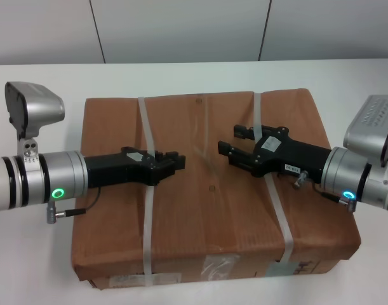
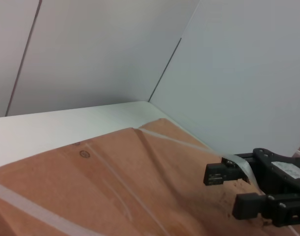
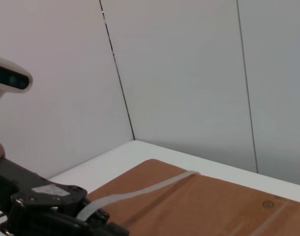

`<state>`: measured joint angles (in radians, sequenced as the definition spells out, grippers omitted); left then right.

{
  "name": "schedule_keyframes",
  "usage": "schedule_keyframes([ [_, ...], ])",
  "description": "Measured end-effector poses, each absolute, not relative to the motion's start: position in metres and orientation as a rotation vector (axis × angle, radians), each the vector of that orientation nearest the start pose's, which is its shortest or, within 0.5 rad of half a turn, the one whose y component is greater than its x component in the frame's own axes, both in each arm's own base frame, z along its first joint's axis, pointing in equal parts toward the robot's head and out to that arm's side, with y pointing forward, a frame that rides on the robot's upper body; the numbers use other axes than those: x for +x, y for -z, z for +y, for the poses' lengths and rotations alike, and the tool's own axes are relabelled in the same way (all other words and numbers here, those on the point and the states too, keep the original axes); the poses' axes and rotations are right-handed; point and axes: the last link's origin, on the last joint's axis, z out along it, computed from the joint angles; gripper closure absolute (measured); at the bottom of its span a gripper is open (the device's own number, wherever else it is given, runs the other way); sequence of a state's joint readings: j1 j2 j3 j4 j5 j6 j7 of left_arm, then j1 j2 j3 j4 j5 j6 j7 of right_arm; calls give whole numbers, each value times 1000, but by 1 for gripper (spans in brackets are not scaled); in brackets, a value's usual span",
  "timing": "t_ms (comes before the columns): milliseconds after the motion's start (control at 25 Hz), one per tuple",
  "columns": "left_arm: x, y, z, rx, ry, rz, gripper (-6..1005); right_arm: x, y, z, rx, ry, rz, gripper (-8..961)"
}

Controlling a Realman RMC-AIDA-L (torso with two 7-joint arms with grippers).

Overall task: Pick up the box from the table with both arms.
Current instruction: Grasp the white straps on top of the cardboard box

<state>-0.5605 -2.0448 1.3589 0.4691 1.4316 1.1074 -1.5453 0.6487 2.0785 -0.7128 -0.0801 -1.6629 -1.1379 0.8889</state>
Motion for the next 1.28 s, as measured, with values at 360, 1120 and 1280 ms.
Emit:
schedule_keyframes([
  [360, -249, 71, 346, -2634, 641, -970, 865, 274, 85, 336, -2442, -706, 635, 412],
  [1120, -251, 69, 341, -2609, 701, -902, 918, 279, 83, 329, -2378, -733, 568, 587],
  [1280, -251, 70, 341, -2615, 698, -896, 918, 277, 83, 327, -2380, -749, 551, 605],
])
